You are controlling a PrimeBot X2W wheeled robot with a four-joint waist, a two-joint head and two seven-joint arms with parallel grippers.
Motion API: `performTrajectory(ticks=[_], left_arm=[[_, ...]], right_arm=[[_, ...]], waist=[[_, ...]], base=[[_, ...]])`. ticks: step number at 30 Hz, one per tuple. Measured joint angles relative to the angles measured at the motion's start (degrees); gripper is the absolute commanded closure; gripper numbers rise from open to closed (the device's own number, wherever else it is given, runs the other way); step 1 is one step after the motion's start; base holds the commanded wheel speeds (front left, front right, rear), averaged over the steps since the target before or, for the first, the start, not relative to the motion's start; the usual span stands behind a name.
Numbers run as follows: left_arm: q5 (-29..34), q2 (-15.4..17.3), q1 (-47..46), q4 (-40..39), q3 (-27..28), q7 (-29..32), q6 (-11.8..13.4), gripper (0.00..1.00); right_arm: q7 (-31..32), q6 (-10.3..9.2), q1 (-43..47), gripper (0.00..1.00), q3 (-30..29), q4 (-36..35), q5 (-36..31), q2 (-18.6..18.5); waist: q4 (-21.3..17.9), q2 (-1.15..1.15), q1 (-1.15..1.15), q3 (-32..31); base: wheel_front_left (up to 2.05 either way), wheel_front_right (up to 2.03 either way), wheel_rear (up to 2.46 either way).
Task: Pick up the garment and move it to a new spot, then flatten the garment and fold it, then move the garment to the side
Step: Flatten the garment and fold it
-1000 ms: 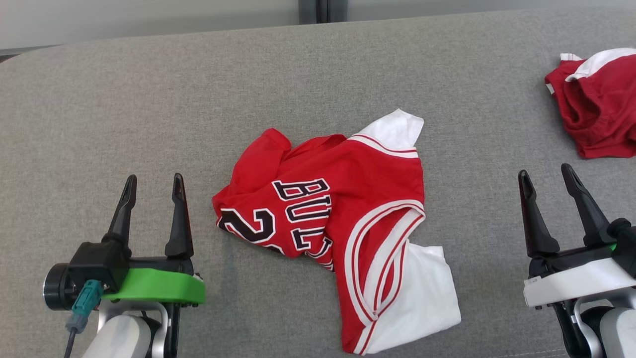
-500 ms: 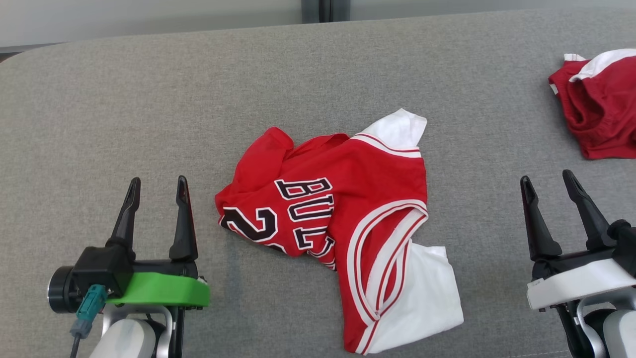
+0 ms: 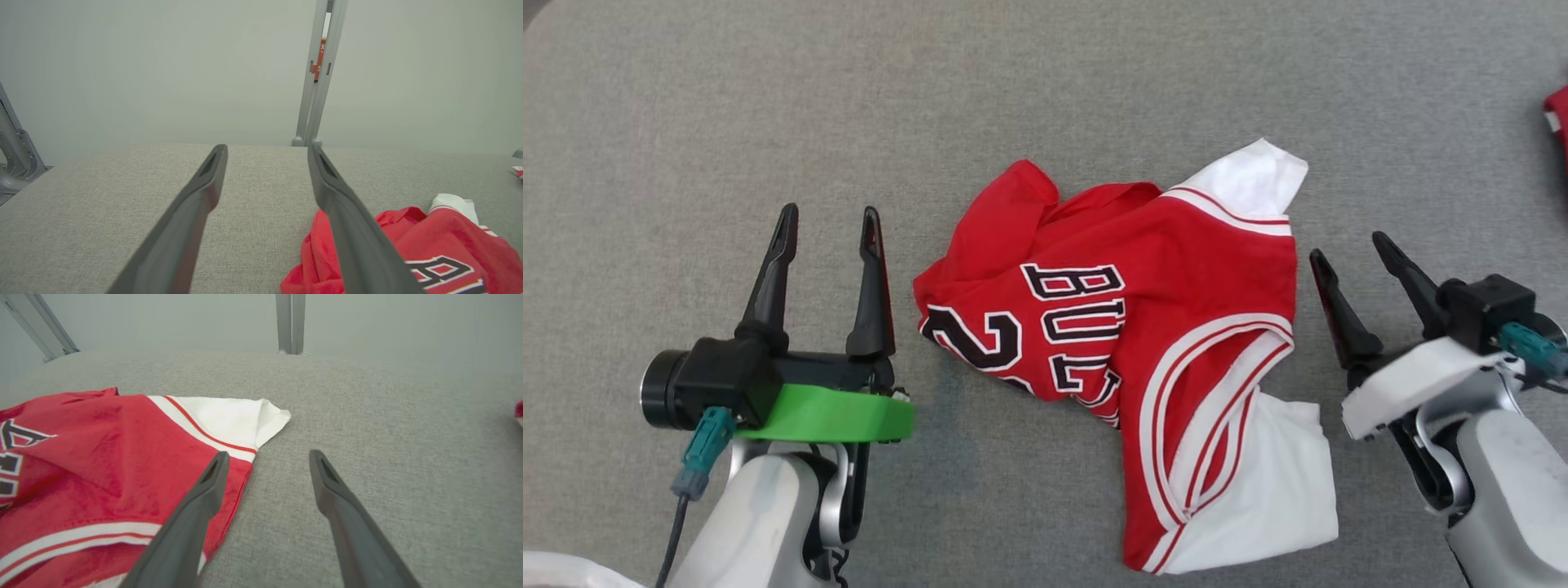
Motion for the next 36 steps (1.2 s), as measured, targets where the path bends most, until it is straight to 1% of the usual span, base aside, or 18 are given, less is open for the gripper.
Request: performTrajectory(ticks=[6,7,8,9,12,14,15,17,20,22,24,26,28,32,34,35,36], left_arm=[[1.78,-2.19,-0.80,1.42,1.26,0.00,-1.88,0.00],[2.19,-2.43,-0.80,1.70,1.57,0.00,-2.12,0.00],[2.52,-2.69,-0.80,1.96,1.91,0.00,-2.41,0.00],[2.74,-2.94,-0.79,2.11,2.15,0.00,-2.55,0.00],[3.25,-3.41,-0.65,2.46,3.18,0.00,-3.07,0.00],[3.66,-3.56,-0.21,2.55,3.94,0.00,-3.34,0.00],[3.92,-3.64,0.02,2.56,4.17,0.00,-3.39,0.00],[4.22,-3.90,0.42,2.58,4.64,0.00,-3.61,0.00],[4.70,-4.03,0.90,2.56,5.52,0.00,-3.85,0.00],[5.01,-4.12,1.26,2.68,5.90,0.00,-3.97,0.00],[5.21,-4.35,1.44,2.94,6.09,0.00,-4.38,0.00],[5.59,-4.58,1.57,3.08,6.33,0.00,-4.47,0.00],[5.70,-4.77,1.70,3.37,6.68,0.00,-4.66,0.00],[5.97,-5.08,2.07,4.01,7.15,0.00,-4.92,0.00],[6.01,-5.10,2.34,4.32,7.39,0.00,-4.95,0.00],[6.06,-5.10,2.58,4.41,7.54,0.00,-4.94,0.00],[6.20,-5.09,2.76,4.48,7.66,0.00,-4.94,0.00]], right_arm=[[-0.59,0.00,-7.97,0.00,6.24,10.76,3.70,0.34],[-0.31,0.00,-8.73,0.24,7.35,12.15,4.85,0.27],[-0.26,-0.01,-9.40,0.65,8.32,12.91,6.05,0.14],[-0.24,-0.01,-9.89,1.00,8.94,13.40,7.00,-0.11],[-1.74,-0.01,-10.42,1.00,10.87,13.15,8.59,-1.30],[-5.30,0.01,-9.82,1.00,11.06,10.77,8.21,-2.11],[-6.82,0.02,-9.38,1.00,10.03,9.06,7.38,-2.69],[-8.38,0.02,-7.71,1.00,6.77,5.72,6.34,-3.18],[-9.31,0.02,-2.52,1.00,0.54,1.33,5.09,-2.69],[-9.55,0.02,1.22,1.00,-3.37,-0.65,4.26,-1.98],[-9.71,0.02,5.16,1.00,-7.27,-1.67,3.41,-0.38],[-9.70,0.02,8.17,1.00,-9.81,-1.35,3.19,1.34],[-9.29,0.02,10.44,1.00,-11.51,0.41,2.96,3.27],[-9.01,0.02,11.93,1.00,-12.82,6.33,3.39,5.72],[-9.23,0.05,11.56,1.00,-12.96,8.08,3.80,6.39],[-9.27,0.07,11.11,0.94,-13.04,9.06,4.05,6.76],[-9.32,0.07,10.81,0.16,-13.00,9.50,3.99,6.84]], waist=[[2.64,0.00,0.00,2.79],[3.00,0.00,0.00,3.07],[3.31,0.00,0.00,3.28],[3.50,0.00,0.00,3.40],[3.58,0.00,0.00,3.21],[3.20,0.00,0.00,2.87],[2.89,0.00,0.00,2.69],[2.36,0.00,0.00,2.34],[1.43,0.00,0.00,2.00],[0.84,0.00,0.00,1.84],[0.30,0.00,0.00,1.70],[-0.08,0.00,0.00,1.62],[-0.47,0.00,0.00,1.51],[-0.89,0.00,0.00,1.15],[-1.05,0.00,0.00,0.89],[-1.19,0.00,0.00,0.74],[-1.30,0.00,0.00,0.61]], base=[[0.00,0.00,0.00],[0.00,0.00,0.00],[0.00,0.00,0.00],[0.00,0.00,0.00],[0.00,0.00,0.00],[0.00,0.00,0.00],[0.00,0.00,0.00],[0.00,0.00,0.00],[0.00,0.00,0.00],[0.00,0.00,0.00],[0.00,0.00,0.00],[0.00,0.00,0.00],[0.00,0.00,0.00],[0.00,0.00,0.00],[0.00,0.00,0.00],[0.00,0.00,0.00],[0.00,0.00,0.00]])
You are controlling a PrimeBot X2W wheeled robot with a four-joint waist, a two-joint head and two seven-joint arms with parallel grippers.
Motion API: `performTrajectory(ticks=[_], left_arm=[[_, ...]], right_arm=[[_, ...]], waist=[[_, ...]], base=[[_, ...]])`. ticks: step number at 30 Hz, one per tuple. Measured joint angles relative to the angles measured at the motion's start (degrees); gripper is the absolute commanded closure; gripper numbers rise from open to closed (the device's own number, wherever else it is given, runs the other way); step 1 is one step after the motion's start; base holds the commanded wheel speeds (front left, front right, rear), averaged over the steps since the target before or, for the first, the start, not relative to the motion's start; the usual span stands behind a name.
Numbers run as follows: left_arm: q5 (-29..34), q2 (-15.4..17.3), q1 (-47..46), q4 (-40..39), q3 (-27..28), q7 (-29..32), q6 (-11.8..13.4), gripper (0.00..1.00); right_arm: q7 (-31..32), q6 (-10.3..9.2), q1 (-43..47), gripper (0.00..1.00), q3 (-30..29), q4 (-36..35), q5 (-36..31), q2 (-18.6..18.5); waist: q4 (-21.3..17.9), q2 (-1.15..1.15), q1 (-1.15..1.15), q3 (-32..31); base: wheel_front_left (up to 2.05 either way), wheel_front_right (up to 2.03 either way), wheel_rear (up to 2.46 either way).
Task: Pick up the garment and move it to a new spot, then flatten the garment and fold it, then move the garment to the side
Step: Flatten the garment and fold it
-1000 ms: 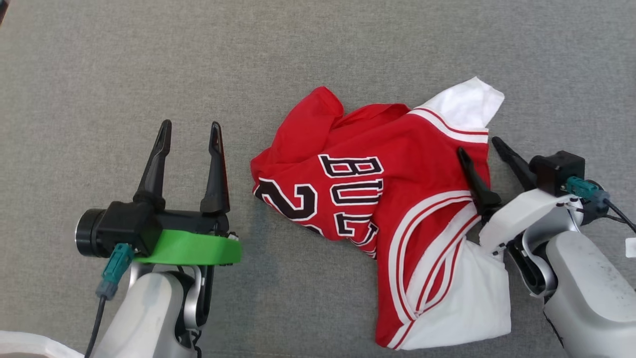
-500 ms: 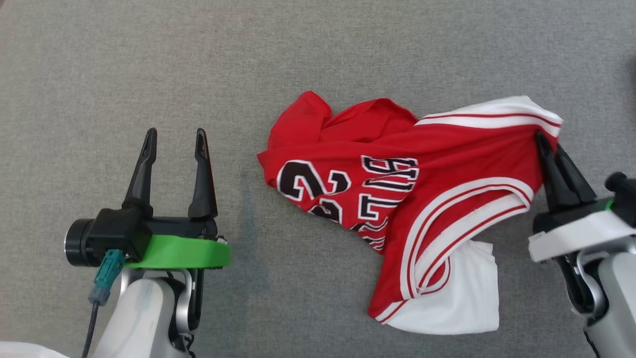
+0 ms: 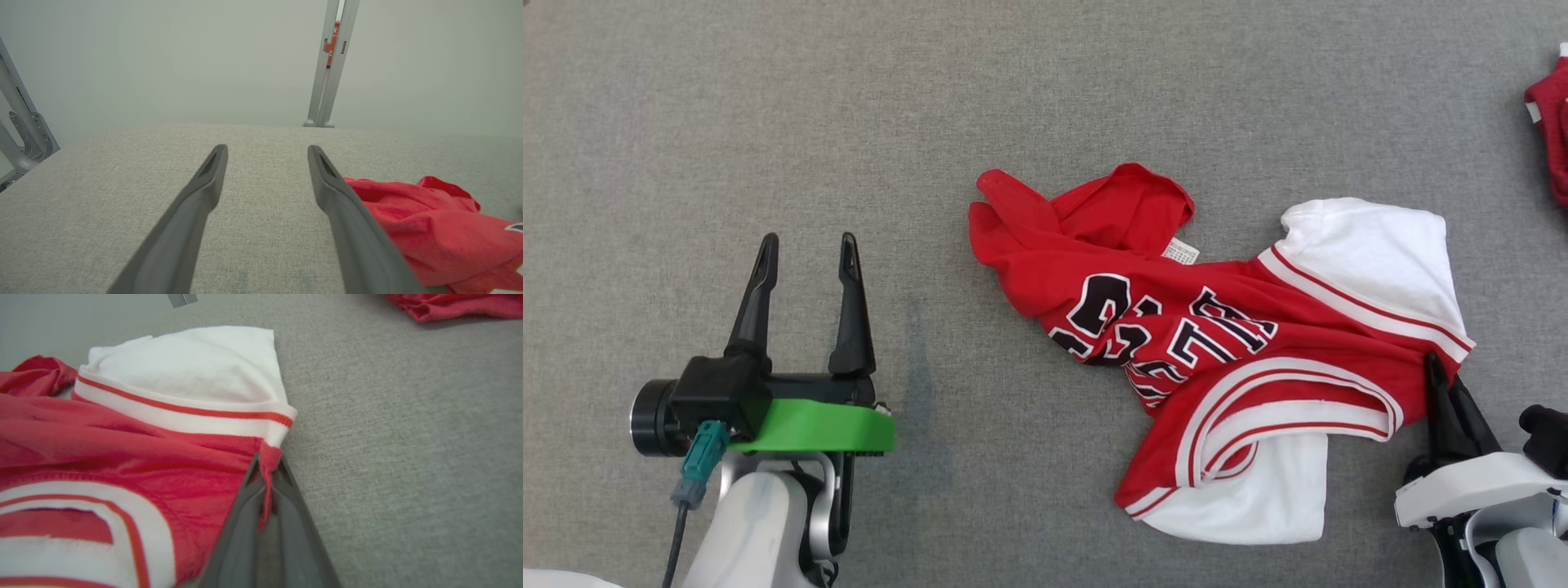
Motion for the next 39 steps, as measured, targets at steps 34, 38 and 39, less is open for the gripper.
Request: performTrajectory(ticks=[34,38,39], left_arm=[[-1.77,1.55,1.95,1.65,-1.52,4.69,-2.45,0.00],[-3.71,0.00,-4.88,5.04,-4.41,11.15,-6.05,0.00],[-4.14,-0.24,-6.34,6.41,-4.88,12.89,-6.62,0.00]], right_arm=[[3.09,-0.04,3.63,0.00,1.71,-25.85,-7.69,0.53],[3.34,-0.04,2.80,0.00,2.53,-25.96,-7.60,0.40],[3.34,-0.04,2.36,0.00,2.87,-25.90,-7.56,0.33]], waist=[[-3.45,0.00,0.00,-3.76],[-3.58,0.00,0.00,-2.41],[-3.74,0.00,0.00,-2.07]], base=[[0.00,0.00,0.00],[0.00,0.00,0.00],[0.00,0.00,0.00]])
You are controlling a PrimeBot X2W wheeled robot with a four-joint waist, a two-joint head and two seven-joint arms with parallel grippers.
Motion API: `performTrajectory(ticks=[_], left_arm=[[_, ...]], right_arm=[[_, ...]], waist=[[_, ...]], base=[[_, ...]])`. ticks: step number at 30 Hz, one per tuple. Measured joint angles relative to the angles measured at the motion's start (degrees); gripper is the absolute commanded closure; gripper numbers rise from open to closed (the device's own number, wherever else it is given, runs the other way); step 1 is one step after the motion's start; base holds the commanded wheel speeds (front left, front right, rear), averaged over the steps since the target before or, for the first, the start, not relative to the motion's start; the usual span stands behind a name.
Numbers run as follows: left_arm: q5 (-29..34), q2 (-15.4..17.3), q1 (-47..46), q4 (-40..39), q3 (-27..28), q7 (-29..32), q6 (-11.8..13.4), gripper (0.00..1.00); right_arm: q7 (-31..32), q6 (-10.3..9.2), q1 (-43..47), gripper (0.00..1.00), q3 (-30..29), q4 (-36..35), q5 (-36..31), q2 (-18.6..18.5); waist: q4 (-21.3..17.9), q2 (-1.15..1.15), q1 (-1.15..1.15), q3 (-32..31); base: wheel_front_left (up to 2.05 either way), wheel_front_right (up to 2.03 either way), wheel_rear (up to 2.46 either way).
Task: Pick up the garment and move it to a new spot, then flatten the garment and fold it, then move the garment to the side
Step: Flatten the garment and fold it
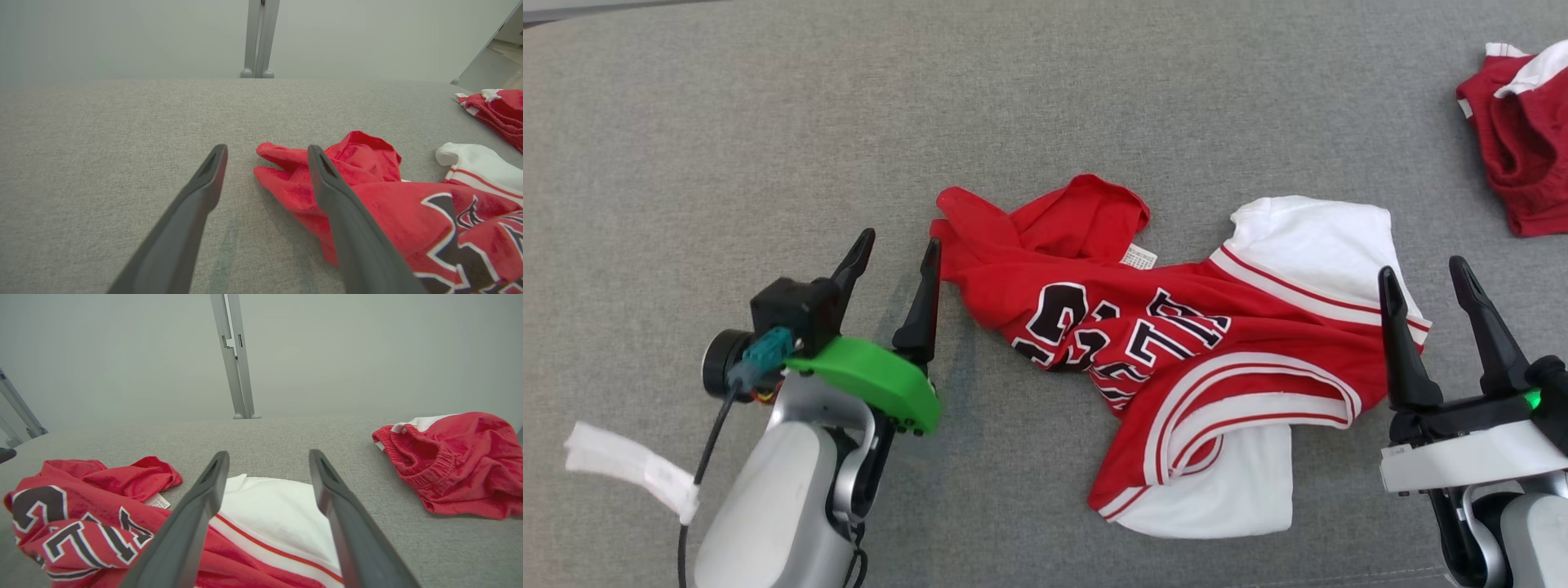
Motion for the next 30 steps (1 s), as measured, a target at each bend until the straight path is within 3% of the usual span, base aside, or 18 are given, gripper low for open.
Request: performTrajectory(ticks=[7,9,10,15,21,26,30], left_arm=[[-4.85,-0.73,-6.14,10.68,-0.94,10.23,-2.97,0.00],[-4.97,-0.47,-6.96,12.38,-1.35,11.84,-3.48,0.89],[-6.31,-0.63,-7.15,12.92,-1.23,12.39,-3.94,1.00],[-7.90,-0.93,-7.45,13.16,-0.73,11.25,-4.93,1.00],[-7.32,-0.41,-6.48,8.09,1.24,5.03,-3.28,1.00],[-4.98,0.86,-0.53,0.36,2.70,1.24,1.64,1.00],[-4.34,1.91,6.94,-6.41,4.13,1.74,5.91,1.00]], right_arm=[[-0.54,0.00,-1.07,0.00,0.45,1.77,1.01,0.32],[-0.80,0.00,-1.07,0.00,0.21,2.01,1.25,0.45],[-0.87,0.00,-1.07,0.00,0.13,2.16,1.42,0.52],[-1.47,0.00,-1.22,0.00,-0.29,2.49,1.49,0.75],[-2.03,0.00,-1.27,0.00,-1.12,2.71,1.70,0.80],[-2.11,0.00,-1.07,0.00,-1.74,2.36,1.75,1.32],[-1.76,0.00,-0.74,0.00,-2.05,1.89,1.70,1.35]], waist=[[-2.39,0.00,0.00,1.53],[-2.99,0.00,0.00,1.83],[-3.25,0.00,0.00,1.99],[-3.75,0.00,0.00,2.34],[-2.91,0.00,0.00,1.98],[-1.36,0.00,0.00,1.55],[0.17,0.00,0.00,1.31]], base=[[0.00,0.00,0.00],[0.00,0.00,0.00],[0.00,0.00,0.00],[0.00,0.00,0.00],[0.00,0.00,0.00],[0.00,0.00,0.00],[0.00,0.00,0.00]])
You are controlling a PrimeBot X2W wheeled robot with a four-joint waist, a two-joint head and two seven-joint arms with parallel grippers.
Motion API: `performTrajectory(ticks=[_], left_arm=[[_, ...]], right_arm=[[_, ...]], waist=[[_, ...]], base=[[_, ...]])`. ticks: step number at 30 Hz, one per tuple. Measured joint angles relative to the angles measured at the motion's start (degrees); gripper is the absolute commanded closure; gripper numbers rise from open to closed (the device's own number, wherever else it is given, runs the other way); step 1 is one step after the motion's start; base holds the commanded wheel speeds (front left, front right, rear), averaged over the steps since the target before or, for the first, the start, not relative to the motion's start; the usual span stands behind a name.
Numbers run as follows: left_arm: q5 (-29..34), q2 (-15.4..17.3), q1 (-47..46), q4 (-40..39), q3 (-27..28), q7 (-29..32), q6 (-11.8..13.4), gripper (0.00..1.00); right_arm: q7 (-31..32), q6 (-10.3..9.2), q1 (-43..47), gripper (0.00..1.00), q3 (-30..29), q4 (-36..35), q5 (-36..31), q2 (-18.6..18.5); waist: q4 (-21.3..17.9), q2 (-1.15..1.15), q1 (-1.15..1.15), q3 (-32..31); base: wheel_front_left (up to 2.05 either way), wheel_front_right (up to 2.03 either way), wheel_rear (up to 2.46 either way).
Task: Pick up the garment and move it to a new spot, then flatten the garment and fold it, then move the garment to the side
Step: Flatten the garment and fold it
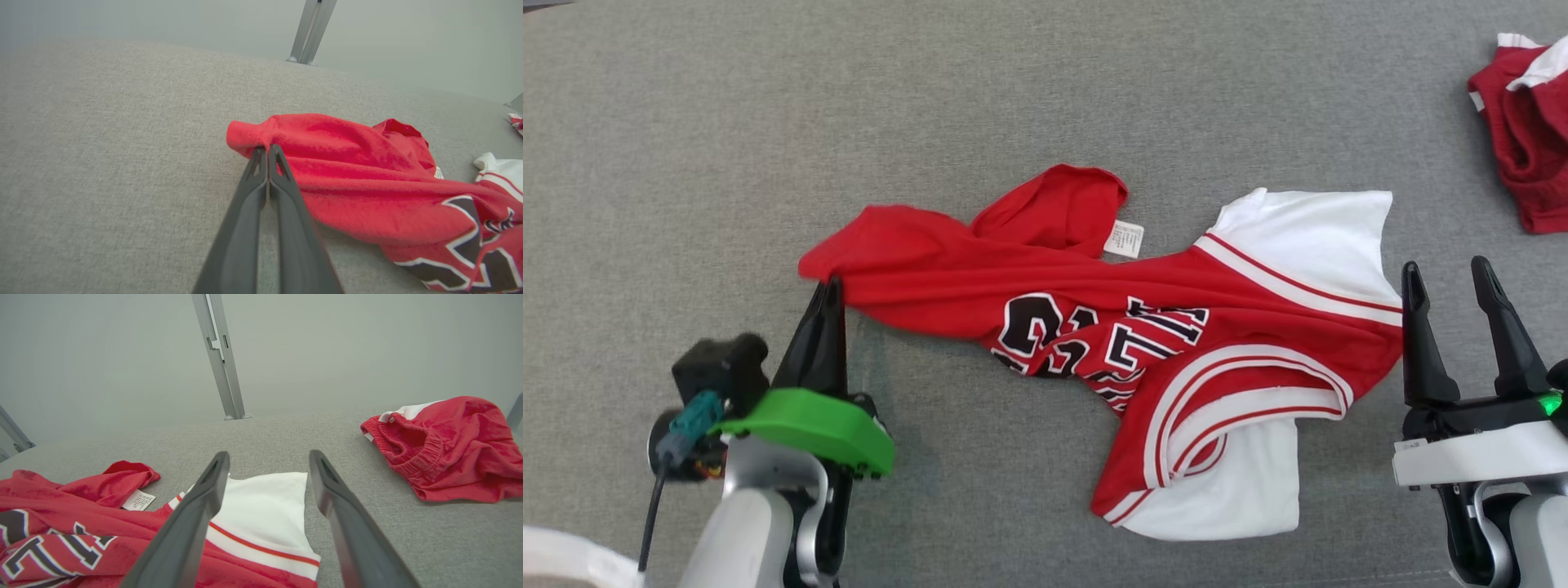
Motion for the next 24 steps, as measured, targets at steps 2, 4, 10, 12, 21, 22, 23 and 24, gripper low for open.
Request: performTrajectory(ticks=[2,4,10,12,21,22,23,24], left_arm=[[-0.25,-0.04,4.23,-2.72,0.29,0.89,1.94,1.00],[-1.67,-0.60,8.70,-4.66,0.13,1.99,3.04,1.00],[-3.82,-2.89,13.34,-2.02,-1.47,2.36,3.13,1.00],[-3.92,-3.41,13.04,0.05,-1.87,0.68,2.29,0.00],[1.78,-2.54,7.85,1.45,0.73,-12.90,2.53,0.00],[2.38,-2.04,7.32,0.71,1.14,-13.34,2.64,0.00],[3.05,-1.63,7.04,-0.01,1.36,-13.66,2.78,0.00],[3.87,-1.30,6.71,-1.01,1.74,-13.78,2.78,0.00]], right_arm=[[0.36,0.00,0.43,0.00,-0.31,-0.24,-0.04,-0.03],[0.59,0.00,0.68,0.00,-0.52,-0.38,-0.05,-0.13],[1.40,0.00,0.71,0.00,-0.54,-1.08,-0.12,-0.12],[1.60,0.00,0.73,0.00,-0.47,-1.58,-0.29,-0.14],[3.63,0.00,1.10,0.00,-0.67,-4.57,-1.34,-0.65],[3.87,0.00,1.28,0.00,-0.59,-4.93,-1.37,-0.65],[4.12,0.00,1.46,0.00,-0.56,-5.22,-1.44,-0.68],[4.42,0.00,1.72,0.00,-0.53,-5.48,-1.43,-0.75]], waist=[[0.81,0.00,0.00,-0.07],[1.71,0.00,0.00,-0.08],[3.47,0.00,0.00,0.16],[3.61,0.00,0.00,0.24],[2.73,0.00,0.00,-1.16],[2.60,0.00,0.00,-1.49],[2.49,0.00,0.00,-1.76],[2.34,0.00,0.00,-2.09]], base=[[0.00,0.00,0.00],[0.00,0.00,0.00],[0.00,0.00,0.00],[0.00,0.00,0.00],[0.00,0.00,0.00],[0.00,0.00,0.00],[0.00,0.00,0.00],[0.00,0.00,0.00]])
